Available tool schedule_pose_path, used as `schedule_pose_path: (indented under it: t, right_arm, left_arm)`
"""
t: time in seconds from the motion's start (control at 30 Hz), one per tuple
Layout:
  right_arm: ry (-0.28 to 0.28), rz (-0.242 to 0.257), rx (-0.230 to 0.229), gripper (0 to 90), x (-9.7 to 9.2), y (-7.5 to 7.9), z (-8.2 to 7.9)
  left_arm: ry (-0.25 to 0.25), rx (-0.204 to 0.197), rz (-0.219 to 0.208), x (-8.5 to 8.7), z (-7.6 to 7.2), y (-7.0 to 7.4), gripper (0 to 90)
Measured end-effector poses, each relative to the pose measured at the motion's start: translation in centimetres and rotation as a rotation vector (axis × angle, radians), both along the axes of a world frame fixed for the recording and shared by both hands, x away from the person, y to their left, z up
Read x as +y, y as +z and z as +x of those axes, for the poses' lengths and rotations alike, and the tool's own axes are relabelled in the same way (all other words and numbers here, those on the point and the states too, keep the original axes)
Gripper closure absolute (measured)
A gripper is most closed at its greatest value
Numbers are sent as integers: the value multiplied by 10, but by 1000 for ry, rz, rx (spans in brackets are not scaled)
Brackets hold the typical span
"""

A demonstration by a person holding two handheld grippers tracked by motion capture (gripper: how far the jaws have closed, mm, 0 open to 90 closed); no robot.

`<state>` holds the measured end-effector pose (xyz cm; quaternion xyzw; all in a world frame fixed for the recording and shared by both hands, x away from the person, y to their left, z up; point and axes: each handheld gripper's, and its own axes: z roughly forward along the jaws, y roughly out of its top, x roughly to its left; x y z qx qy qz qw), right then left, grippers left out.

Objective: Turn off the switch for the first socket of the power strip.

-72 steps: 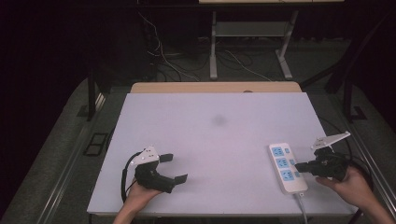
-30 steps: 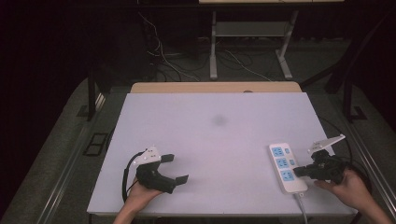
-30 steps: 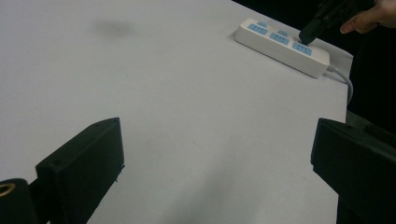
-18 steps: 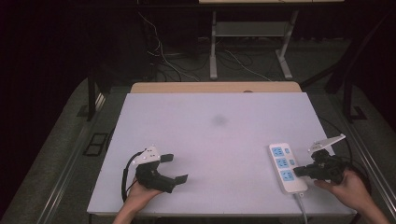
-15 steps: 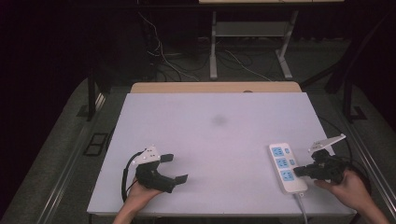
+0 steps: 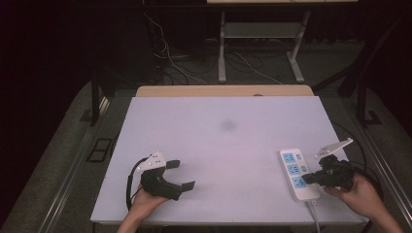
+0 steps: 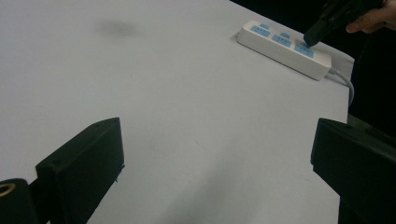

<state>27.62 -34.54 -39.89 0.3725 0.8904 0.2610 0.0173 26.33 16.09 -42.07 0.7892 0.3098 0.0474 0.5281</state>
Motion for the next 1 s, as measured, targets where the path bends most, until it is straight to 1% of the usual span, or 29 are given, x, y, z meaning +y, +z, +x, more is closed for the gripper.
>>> schedule_pose_path:
  t: [0.13, 0.37, 0.57, 0.6, 0.87, 0.9, 1.0]
  right_arm:
    - [-1, 13, -13, 900, 0, 10, 0]
    - [0, 18, -25, 900, 2, 19, 0]
    - [6, 39, -42, 900, 3, 27, 1]
    - [7, 46, -46, 900, 4, 31, 1]
    - [13, 57, -64, 900, 8, 42, 2]
    - [15, 65, -69, 899, 9, 45, 3]
    - [19, 71, -72, 899, 11, 48, 5]
  left_arm:
    - [0, 0, 0, 0, 0, 0, 12]
    - [-1, -2, -2, 0, 0, 0, 12]
    - [-1, -2, -2, 0, -1, 0, 12]
    - [-2, -2, -1, 0, -1, 1, 12]
    - [0, -3, -6, 0, -1, 1, 12]
    - [0, -3, -6, 0, -1, 1, 12]
    - [-1, -4, -7, 1, -1, 1, 12]
